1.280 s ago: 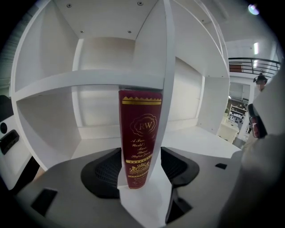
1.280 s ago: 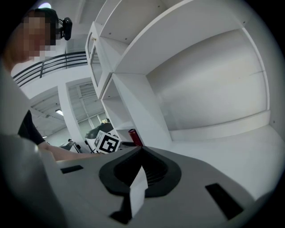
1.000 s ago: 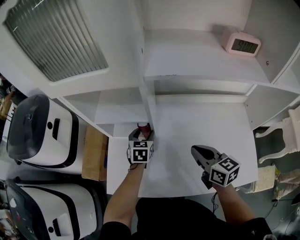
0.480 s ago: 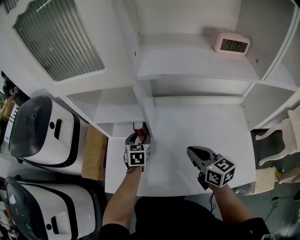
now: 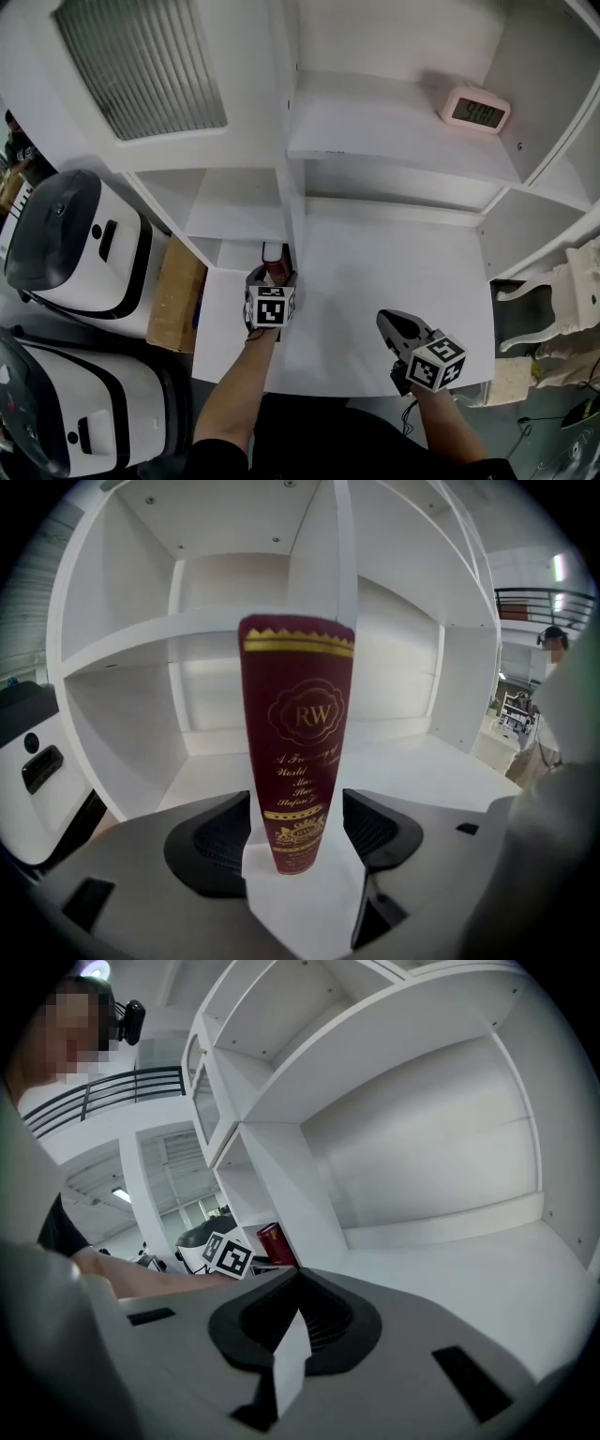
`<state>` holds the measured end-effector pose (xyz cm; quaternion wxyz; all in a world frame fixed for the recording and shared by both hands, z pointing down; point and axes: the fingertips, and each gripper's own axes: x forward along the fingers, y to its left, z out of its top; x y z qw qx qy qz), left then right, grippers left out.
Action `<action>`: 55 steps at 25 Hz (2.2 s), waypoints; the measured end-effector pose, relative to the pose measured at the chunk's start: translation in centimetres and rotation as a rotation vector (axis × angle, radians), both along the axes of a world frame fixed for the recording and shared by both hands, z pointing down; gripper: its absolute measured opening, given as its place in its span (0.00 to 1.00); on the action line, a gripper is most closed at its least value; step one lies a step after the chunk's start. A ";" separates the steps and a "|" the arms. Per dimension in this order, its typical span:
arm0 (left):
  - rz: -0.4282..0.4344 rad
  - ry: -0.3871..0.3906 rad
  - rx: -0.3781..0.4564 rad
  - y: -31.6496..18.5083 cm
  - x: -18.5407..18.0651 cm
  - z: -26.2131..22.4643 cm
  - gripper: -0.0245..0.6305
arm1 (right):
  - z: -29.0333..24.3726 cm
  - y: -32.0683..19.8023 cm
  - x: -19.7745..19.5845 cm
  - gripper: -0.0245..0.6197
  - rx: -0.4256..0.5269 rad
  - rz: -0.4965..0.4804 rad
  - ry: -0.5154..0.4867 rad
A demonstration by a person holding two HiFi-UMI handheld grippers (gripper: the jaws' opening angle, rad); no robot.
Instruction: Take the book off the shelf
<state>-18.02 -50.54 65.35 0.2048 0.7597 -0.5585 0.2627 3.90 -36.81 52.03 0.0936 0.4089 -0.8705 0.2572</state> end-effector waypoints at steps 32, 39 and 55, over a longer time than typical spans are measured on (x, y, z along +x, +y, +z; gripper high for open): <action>-0.162 0.106 -0.048 8.0 -2.4 -1.7 0.37 | -1.5 2.7 2.6 0.06 0.032 -0.081 -0.022; -0.076 0.108 -0.007 10.4 -3.5 -4.1 0.37 | -1.0 3.2 2.7 0.06 0.010 0.036 -0.029; 0.125 0.228 0.152 15.0 -3.8 -8.7 0.36 | 0.5 12.0 -2.1 0.06 -0.073 0.118 0.077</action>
